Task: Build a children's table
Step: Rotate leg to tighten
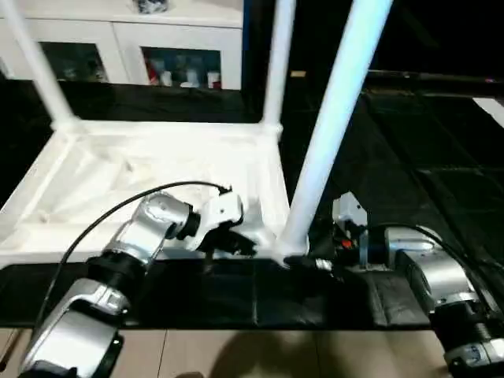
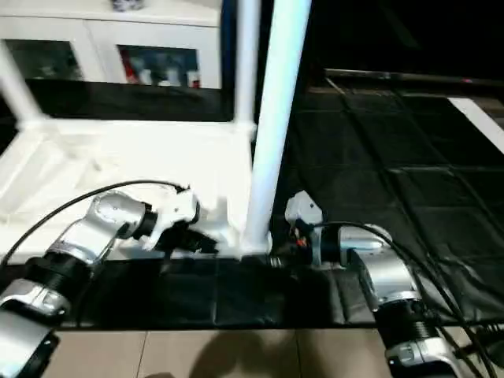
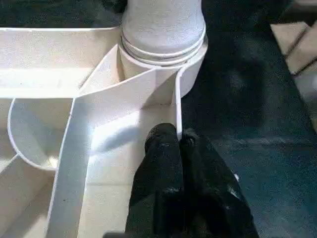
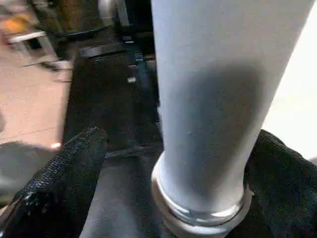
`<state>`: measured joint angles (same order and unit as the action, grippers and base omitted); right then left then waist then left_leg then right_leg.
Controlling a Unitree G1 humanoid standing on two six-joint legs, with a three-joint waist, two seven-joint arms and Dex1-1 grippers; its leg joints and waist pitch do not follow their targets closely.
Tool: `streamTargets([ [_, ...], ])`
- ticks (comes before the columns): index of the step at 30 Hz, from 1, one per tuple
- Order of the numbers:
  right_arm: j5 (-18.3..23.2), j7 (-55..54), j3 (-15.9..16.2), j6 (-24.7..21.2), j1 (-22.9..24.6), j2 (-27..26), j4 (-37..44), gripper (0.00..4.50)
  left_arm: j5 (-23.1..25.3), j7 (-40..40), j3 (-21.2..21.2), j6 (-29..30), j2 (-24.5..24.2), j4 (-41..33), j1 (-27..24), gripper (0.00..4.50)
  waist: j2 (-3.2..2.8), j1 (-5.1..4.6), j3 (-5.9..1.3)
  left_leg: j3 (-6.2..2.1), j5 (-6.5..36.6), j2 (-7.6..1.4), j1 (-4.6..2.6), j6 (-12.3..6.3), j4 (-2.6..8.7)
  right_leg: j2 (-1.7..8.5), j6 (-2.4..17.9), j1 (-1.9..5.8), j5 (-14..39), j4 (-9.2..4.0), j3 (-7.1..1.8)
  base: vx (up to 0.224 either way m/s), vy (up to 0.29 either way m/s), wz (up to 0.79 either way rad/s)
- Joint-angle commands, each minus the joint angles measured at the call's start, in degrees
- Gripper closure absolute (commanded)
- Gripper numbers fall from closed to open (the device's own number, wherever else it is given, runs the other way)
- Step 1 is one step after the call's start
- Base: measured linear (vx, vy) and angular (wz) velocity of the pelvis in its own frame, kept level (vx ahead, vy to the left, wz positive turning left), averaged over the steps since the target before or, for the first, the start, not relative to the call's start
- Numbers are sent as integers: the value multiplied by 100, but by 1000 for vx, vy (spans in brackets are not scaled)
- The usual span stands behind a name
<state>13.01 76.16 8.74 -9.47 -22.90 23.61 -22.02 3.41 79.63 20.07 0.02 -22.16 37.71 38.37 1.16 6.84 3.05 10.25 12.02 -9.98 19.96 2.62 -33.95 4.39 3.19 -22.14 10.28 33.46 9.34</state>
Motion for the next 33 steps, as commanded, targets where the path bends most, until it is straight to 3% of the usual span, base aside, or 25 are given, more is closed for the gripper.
streamTargets([
  [1,71,294,68,27,-98,94,86,2,98,327,260,-132,-43,-86,-65,450,23,9,-395,-156,387,-517,-21,-537,361,666,784,328,1100,-339,-519,0,0,0],
  [3,76,415,119,-19,-133,123,44,2,87,429,300,-172,-77,-137,-81,450,55,25,-396,-147,342,-494,-7,-541,354,676,791,338,1112,-332,-516,0,0,0],
  [8,77,687,242,-16,-358,107,-230,46,106,680,457,-332,-155,-322,-142,450,63,45,-401,-145,273,-491,-4,-521,349,673,763,337,1127,-325,-514,0,0,0],
  [14,63,768,317,65,-542,-31,-479,101,93,747,527,-364,-131,-488,-187,450,57,125,-418,-140,188,-520,-50,-481,347,673,812,305,986,-293,-522,0,0,0],
  [19,37,871,397,120,-595,-107,-587,133,96,742,560,-382,-121,-535,-206,450,75,121,-421,-141,254,-515,-32,-433,345,683,873,324,906,-273,-525,0,0,0],
  [28,53,1027,498,112,-623,-197,-700,212,115,704,602,-421,-130,-536,-217,450,80,120,-421,-148,298,-513,-29,-387,347,676,792,322,1050,-285,-524,0,0,0],
  [33,71,1083,526,79,-605,-225,-707,235,154,611,594,-446,-124,-496,-226,450,85,126,-394,-146,498,-487,-19,-313,349,679,623,321,1569,-357,-528,0,0,0],
])
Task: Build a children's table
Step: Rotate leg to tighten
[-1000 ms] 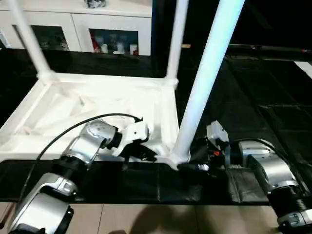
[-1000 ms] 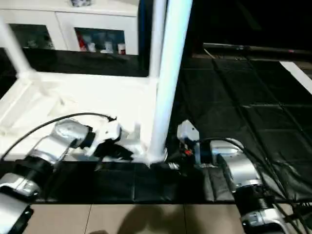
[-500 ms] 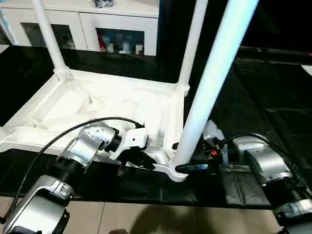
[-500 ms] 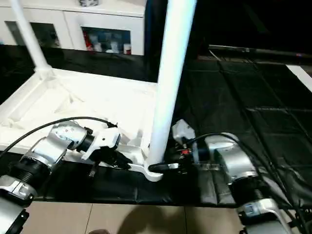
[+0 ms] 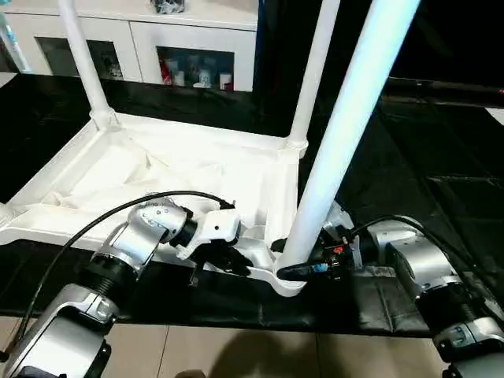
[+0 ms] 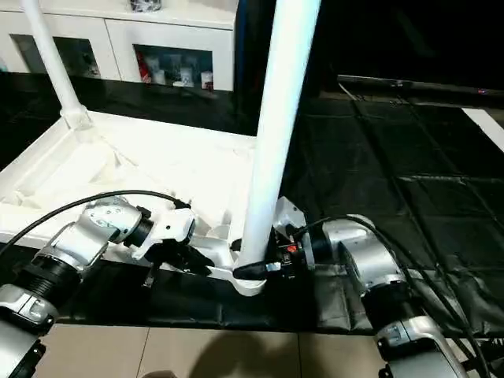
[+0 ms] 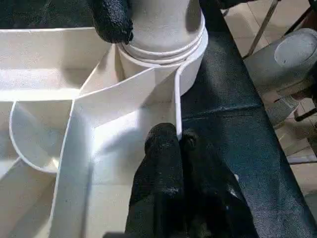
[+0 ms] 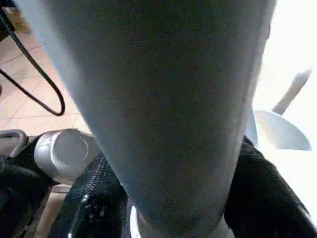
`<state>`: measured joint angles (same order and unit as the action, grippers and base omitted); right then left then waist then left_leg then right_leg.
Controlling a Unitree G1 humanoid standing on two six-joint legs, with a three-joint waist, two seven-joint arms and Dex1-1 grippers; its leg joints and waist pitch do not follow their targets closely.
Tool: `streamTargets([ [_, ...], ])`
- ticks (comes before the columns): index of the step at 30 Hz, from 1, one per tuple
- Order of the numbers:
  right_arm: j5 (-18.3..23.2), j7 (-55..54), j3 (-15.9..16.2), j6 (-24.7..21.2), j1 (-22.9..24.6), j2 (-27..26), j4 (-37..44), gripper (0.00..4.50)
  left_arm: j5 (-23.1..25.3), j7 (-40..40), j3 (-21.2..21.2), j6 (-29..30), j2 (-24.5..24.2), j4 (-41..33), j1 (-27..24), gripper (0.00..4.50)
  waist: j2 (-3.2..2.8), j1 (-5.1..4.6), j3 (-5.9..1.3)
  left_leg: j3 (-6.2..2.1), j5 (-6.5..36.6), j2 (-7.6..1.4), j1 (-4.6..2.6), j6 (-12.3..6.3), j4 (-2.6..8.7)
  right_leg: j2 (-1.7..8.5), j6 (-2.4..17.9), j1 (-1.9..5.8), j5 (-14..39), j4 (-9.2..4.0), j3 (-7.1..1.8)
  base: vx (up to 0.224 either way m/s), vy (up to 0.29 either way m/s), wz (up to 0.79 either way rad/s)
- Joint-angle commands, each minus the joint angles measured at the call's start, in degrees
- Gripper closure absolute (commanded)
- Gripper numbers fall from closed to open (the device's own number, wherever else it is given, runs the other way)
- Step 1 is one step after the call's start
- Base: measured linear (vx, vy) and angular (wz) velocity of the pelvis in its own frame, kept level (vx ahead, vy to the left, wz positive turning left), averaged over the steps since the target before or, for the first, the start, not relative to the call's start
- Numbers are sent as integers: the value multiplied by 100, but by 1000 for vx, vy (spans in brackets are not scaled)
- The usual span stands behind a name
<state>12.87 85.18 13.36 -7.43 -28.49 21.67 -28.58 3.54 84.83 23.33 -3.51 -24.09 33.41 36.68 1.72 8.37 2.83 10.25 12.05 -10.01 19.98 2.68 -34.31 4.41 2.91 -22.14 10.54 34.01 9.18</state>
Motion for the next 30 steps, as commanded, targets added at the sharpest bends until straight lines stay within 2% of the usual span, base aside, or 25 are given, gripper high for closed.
streamTargets([
  [1,87,180,66,-128,-43,-32,-46,235,143,83,266,-95,69,-64,-59,450,29,-31,-369,-149,504,-490,-25,-313,389,670,652,316,1552,-410,-512,0,0,0],
  [12,228,-18,52,-331,234,-181,276,239,123,-226,147,80,170,79,-47,450,15,-30,-383,-151,438,-506,-37,-320,382,675,775,306,1263,-370,-530,0,0,0],
  [13,234,-49,44,-337,252,-194,291,239,123,-246,139,91,179,87,-44,450,14,-31,-383,-147,456,-502,-41,-313,383,676,779,307,1287,-375,-529,0,0,0],
  [14,253,-204,0,-399,294,-251,326,239,104,-301,108,170,213,101,-37,450,-40,-25,-379,-153,496,-498,-36,-292,386,678,771,312,1356,-385,-526,0,0,0],
  [16,168,-644,-70,-376,361,-388,356,239,57,-446,28,326,301,140,-7,450,-5,-46,-364,-160,575,-499,-31,-253,401,668,713,313,1482,-407,-523,0,0,0],
  [17,168,-644,-70,-376,361,-388,356,239,57,-446,28,326,301,140,-7,450,-2,-55,-346,-156,688,-476,-37,-214,405,683,636,309,1773,-460,-516,0,0,0],
  [18,-14,-1207,-109,-428,375,-543,311,240,29,-600,-42,437,388,199,33,450,3,-56,-344,-160,753,-470,-41,-187,408,693,584,319,1947,-481,-514,0,0,0],
  [19,-185,-1709,-141,-476,377,-690,265,241,13,-740,-98,511,466,257,70,450,-20,-81,-320,-159,838,-456,-60,-126,418,676,491,284,2255,-531,-508,0,0,0],
  [20,-256,-1979,-169,-490,366,-795,237,241,6,-840,-133,584,523,296,99,450,-1,-134,-287,-182,1134,-413,-100,-5,429,693,263,298,2923,-637,-469,0,0,0],
  [21,-283,-2080,-180,-496,362,-834,227,242,3,-877,-146,611,545,310,110,450,-1,-134,-287,-182,1134,-413,-100,-5,429,693,263,298,2923,-637,-469,0,0,0],
  [23,-410,-2743,-275,-600,315,-1156,177,245,19,-1234,-235,781,724,458,212,450,-10,-242,-249,-209,1521,-389,-192,79,420,691,16,241,3591,-769,-404,0,0,0],
  [25,-482,-3256,-352,-671,211,-1396,61,247,41,-1527,-318,923,863,587,308,450,-26,-319,-254,-245,1692,-404,-184,111,430,693,-65,260,3667,-795,-364,0,0,0],
  [26,-510,-3606,-423,-716,117,-1563,-36,247,54,-1819,-409,1028,984,692,392,450,-41,-390,-260,-273,1820,-415,-187,133,440,694,-77,279,3618,-809,-327,0,0,0],
  [28,-557,-3987,-489,-733,7,-1738,-160,249,48,-2135,-518,1147,1115,799,484,450,-59,-476,-276,-328,1927,-457,-120,159,477,708,-52,352,3392,-781,-303,0,0,0],
  [29,-661,-4630,-572,-699,-205,-2027,-434,249,7,-2689,-738,1336,1335,953,632,450,-77,-519,-289,-335,1956,-466,-132,187,475,723,17,332,3246,-776,-313,0,0,0],
  [30,-703,-4860,-599,-671,-283,-2132,-544,251,-6,-2896,-824,1392,1412,1005,682,450,-48,-552,-294,-330,1928,-464,-136,205,468,730,69,320,3160,-767,-323,0,0,0],
])
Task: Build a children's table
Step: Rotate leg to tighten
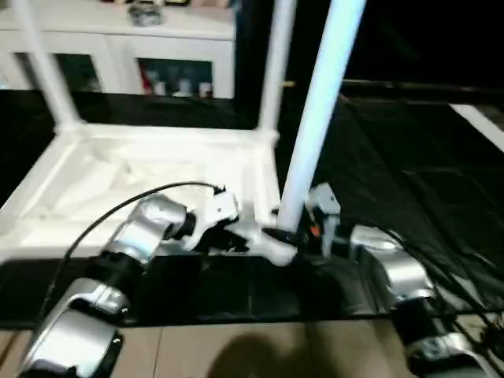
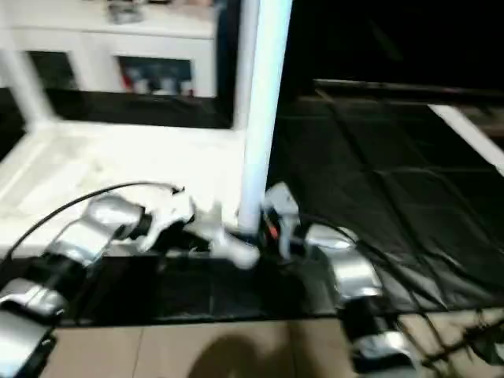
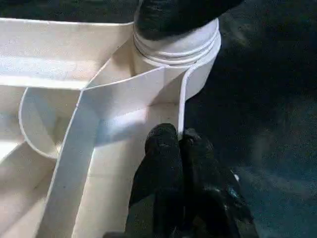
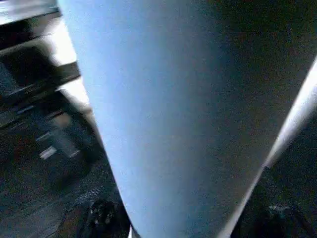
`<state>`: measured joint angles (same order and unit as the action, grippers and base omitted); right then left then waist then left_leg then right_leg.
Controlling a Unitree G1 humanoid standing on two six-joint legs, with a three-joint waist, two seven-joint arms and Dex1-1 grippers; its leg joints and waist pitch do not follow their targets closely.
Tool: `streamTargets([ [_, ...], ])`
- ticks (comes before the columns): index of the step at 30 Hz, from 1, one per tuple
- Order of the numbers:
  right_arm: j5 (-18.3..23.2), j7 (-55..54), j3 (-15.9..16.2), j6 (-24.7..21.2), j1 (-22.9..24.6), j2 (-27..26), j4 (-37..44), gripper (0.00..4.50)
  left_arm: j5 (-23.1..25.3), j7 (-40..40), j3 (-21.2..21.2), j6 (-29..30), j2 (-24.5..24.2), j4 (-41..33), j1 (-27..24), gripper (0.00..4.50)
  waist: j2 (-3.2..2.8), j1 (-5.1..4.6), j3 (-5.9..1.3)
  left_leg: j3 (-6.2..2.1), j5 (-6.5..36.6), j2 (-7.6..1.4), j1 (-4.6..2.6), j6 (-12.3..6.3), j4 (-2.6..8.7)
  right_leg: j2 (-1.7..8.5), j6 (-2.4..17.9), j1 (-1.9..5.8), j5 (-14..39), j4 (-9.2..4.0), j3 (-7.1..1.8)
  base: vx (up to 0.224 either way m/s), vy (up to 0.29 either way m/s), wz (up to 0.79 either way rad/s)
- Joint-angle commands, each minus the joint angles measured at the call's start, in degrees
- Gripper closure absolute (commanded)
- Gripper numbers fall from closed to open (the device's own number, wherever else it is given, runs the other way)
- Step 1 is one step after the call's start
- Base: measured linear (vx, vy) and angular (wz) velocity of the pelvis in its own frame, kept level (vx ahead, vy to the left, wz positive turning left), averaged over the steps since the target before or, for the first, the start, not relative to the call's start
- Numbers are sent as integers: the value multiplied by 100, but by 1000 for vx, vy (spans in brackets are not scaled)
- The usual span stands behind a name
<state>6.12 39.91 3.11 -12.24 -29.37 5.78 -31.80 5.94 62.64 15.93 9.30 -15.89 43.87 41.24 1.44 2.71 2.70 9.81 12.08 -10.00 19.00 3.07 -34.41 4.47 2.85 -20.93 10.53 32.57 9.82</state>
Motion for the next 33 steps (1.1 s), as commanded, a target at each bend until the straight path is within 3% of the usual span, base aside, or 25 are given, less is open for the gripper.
streamTargets([
  [1,-71,-560,403,-149,-278,-645,-340,251,-269,-836,-162,192,656,-18,264,450,-25,-21,-291,-286,1834,-451,-16,165,472,736,180,212,3005,-597,-402,0,0,0],
  [3,-135,-980,321,-107,-408,-829,-518,253,-275,-1121,-274,278,743,6,318,450,7,-59,-284,-261,1587,-436,43,42,478,742,277,231,2778,-575,-450,0,0,0],
  [5,-237,-1376,243,-103,-535,-993,-700,253,-306,-1310,-377,344,819,-3,336,450,-2,-45,-313,-239,1290,-442,50,-21,469,751,404,232,2467,-520,-496,0,0,0],
  [7,-237,-1408,227,-102,-553,-1025,-732,253,-309,-1330,-391,348,829,-14,331,450,32,-24,-338,-197,935,-427,49,-107,455,727,574,227,2010,-439,-539,26,-13,1],
  [8,-269,-1406,224,-68,-573,-1080,-768,253,-281,-1362,-412,362,854,-20,317,450,89,0,-347,-153,601,-409,71,-259,430,696,717,217,1517,-348,-587,59,-38,4],
  [9,-267,-1377,212,-56,-562,-1096,-766,253,-242,-1349,-394,336,843,-27,297,450,89,18,-347,-147,532,-404,65,-297,428,694,762,212,1436,-322,-599,59,-38,4],
  [10,-272,-1386,204,-43,-567,-1107,-784,200,-225,-1353,-388,332,842,-30,290,450,78,30,-356,-138,441,-395,72,-334,418,697,808,225,1311,-296,-606,62,-42,1],
  [11,-297,-1376,204,45,-557,-1092,-823,187,-182,-1342,-371,325,808,-50,246,450,77,53,-388,-130,183,-389,90,-427,406,684,878,248,938,-233,-610,56,-37,-1],
  [13,-292,-1318,208,100,-540,-1058,-818,180,-165,-1322,-363,311,777,-51,228,450,78,67,-379,-125,-13,-393,102,-548,396,669,959,239,573,-181,-618,28,-19,-1],
  [19,-195,-862,182,349,-305,-766,-510,121,-91,-1110,-311,173,600,-52,162,450,36,96,-348,-128,300,-437,54,-469,427,661,918,228,983,-231,-617,0,0,0],
  [22,-76,-377,213,387,-68,-482,-200,94,-48,-894,-270,76,487,-83,106,450,49,122,-349,-129,355,-444,54,-480,428,664,883,247,945,-235,-625,0,0,0],
  [24,14,61,257,401,113,-202,38,76,-56,-746,-257,45,409,-95,79,450,46,135,-354,-126,325,-435,63,-529,421,660,904,256,846,-227,-621,0,0,0],
  [29,215,1357,326,546,510,705,507,28,-100,-57,-63,-227,141,-211,-42,450,75,180,-344,-120,377,-406,79,-598,404,647,756,276,1159,-282,-608,0,0,0],
  [30,238,1517,315,565,542,801,548,28,-103,33,-41,-232,112,-222,-51,450,33,200,-340,-121,392,-420,73,-616,406,646,756,254,1201,-276,-606,0,0,0],
  [33,301,2043,278,484,607,1213,657,6,-92,423,81,-500,-21,-238,-94,450,70,235,-341,-118,443,-414,70,-617,406,637,718,252,1360,-299,-594,0,0,0],
])
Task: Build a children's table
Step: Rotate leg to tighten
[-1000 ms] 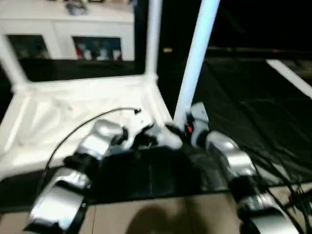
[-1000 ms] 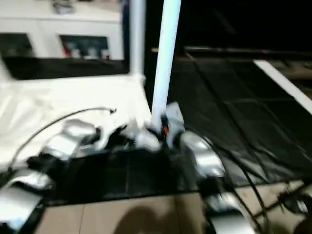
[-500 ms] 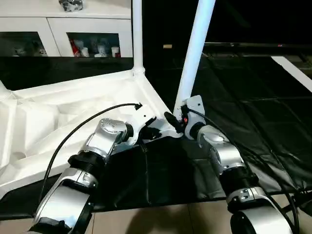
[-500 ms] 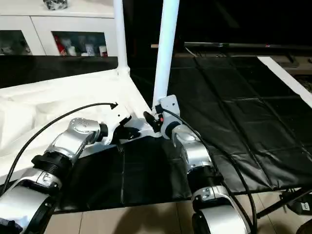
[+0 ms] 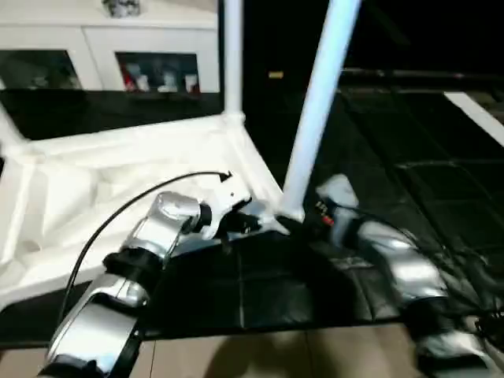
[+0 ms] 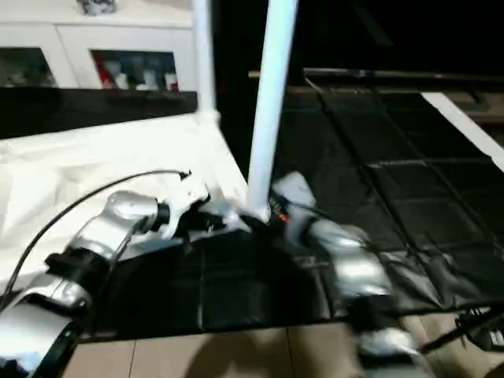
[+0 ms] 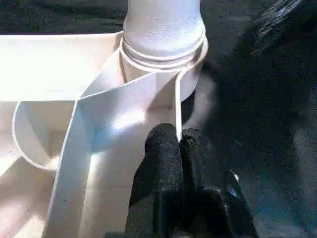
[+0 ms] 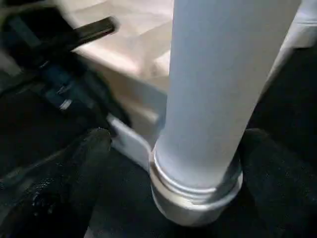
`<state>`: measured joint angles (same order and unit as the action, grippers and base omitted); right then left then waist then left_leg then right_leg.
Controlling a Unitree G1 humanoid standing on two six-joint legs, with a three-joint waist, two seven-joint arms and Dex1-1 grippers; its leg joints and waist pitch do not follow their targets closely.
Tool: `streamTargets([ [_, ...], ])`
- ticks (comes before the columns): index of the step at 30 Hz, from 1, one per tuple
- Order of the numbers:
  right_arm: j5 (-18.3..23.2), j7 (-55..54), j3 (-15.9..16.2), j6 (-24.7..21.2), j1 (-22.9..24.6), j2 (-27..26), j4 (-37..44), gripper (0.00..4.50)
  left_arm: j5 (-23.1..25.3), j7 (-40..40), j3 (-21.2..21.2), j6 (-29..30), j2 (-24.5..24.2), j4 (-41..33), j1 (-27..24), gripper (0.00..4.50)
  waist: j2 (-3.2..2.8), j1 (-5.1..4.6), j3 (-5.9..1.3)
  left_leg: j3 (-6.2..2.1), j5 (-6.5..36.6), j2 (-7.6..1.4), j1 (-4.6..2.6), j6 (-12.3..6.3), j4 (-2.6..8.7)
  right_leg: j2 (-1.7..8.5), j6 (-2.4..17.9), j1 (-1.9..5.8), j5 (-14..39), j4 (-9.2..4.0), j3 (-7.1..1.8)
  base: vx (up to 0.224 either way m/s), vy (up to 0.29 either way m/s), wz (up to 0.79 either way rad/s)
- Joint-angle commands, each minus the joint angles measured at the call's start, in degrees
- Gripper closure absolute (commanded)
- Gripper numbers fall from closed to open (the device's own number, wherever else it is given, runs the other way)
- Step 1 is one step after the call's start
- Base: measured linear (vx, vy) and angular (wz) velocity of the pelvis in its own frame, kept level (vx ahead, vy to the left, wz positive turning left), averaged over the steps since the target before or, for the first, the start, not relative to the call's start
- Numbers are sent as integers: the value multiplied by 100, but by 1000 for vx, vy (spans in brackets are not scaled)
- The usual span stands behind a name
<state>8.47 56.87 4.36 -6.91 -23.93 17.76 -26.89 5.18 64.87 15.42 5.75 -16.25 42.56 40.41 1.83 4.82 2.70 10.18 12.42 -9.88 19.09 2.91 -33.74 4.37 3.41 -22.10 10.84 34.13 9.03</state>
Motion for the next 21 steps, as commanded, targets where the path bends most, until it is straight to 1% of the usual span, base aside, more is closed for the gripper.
streamTargets([
  [1,130,506,141,-95,79,114,221,6,-12,284,161,-166,-18,-109,-13,450,35,35,-342,-154,397,-431,57,-599,338,639,662,365,1327,-450,-514,0,0,0],
  [2,181,617,132,-129,88,182,263,6,-9,348,183,-202,-42,-109,-14,450,30,66,-334,-153,403,-437,55,-605,340,638,655,361,1348,-456,-511,0,0,0],
  [4,344,994,126,-201,106,404,386,6,-19,597,242,-270,-122,-128,-16,450,28,82,-343,-155,389,-452,50,-592,340,643,675,356,1297,-443,-510,0,0,0],
  [6,449,1367,180,-266,109,630,492,6,11,850,339,-438,-230,-151,-19,450,25,125,-347,-148,367,-462,51,-621,332,637,706,359,1190,-431,-508,0,0,0],
  [7,475,1483,200,-295,107,691,518,6,15,930,368,-479,-260,-164,-22,450,24,140,-350,-148,351,-458,55,-625,327,633,705,362,1159,-422,-504,0,0,0],
  [8,550,1818,259,-392,93,836,578,6,2,1171,446,-585,-342,-204,-38,450,24,154,-346,-147,339,-464,57,-637,332,632,686,357,1145,-421,-504,0,0,0],
  [9,557,1847,265,-399,91,849,580,6,1,1192,453,-596,-348,-206,-38,450,25,183,-349,-144,365,-458,53,-637,327,640,658,362,1214,-432,-501,0,0,0],
  [10,570,1912,277,-414,84,875,585,6,-1,1240,469,-621,-362,-209,-39,450,31,188,-347,-137,362,-454,57,-629,326,641,652,360,1243,-434,-500,0,0,0],
  [11,601,2150,339,-437,42,950,588,6,-5,1487,567,-760,-446,-280,-80,450,20,207,-346,-144,366,-454,54,-605,329,635,644,353,1310,-439,-489,0,0,0],
  [12,601,2150,339,-437,42,950,588,6,-5,1487,567,-760,-446,-280,-80,450,21,219,-346,-143,385,-460,53,-579,333,642,621,350,1367,-446,-493,0,0,0],
  [13,587,2334,422,-445,-10,991,561,6,9,1675,669,-846,-513,-388,-129,450,26,221,-347,-143,381,-463,51,-564,334,637,624,342,1365,-441,-491,0,0,0],
  [15,584,2448,491,-451,-60,995,517,6,31,1765,741,-908,-541,-461,-159,450,25,240,-346,-146,410,-481,34,-515,341,641,654,331,1358,-438,-496,0,0,0],
  [16,584,2448,491,-451,-60,995,517,6,31,1765,741,-908,-541,-461,-159,450,19,253,-350,-142,425,-484,17,-499,338,647,676,322,1341,-431,-501,0,0,0],
  [17,578,2496,556,-428,-136,969,435,6,37,1857,807,-968,-563,-533,-189,450,12,267,-352,-136,414,-489,0,-476,339,648,731,311,1268,-422,-510,0,0,0],
  [18,572,2503,582,-419,-172,952,393,6,36,1897,836,-986,-573,-569,-204,450,12,270,-356,-139,384,-491,17,-467,341,642,776,321,1170,-402,-509,0,0,0],
  [19,541,2499,604,-375,-233,911,296,21,37,1934,866,-999,-578,-619,-221,450,27,276,-355,-139,380,-495,19,-466,341,645,772,325,1157,-399,-510,0,0,0],
  [20,521,2497,619,-343,-275,884,229,39,38,1958,885,-1009,-581,-652,-232,450,15,299,-358,-134,371,-491,11,-456,339,655,770,320,1170,-400,-511,0,0,0],
  [21,491,2499,631,-307,-336,838,127,39,40,1979,905,-1022,-579,-689,-246,450,21,317,-362,-133,363,-501,-2,-431,339,661,787,309,1153,-388,-515,0,0,0],
])
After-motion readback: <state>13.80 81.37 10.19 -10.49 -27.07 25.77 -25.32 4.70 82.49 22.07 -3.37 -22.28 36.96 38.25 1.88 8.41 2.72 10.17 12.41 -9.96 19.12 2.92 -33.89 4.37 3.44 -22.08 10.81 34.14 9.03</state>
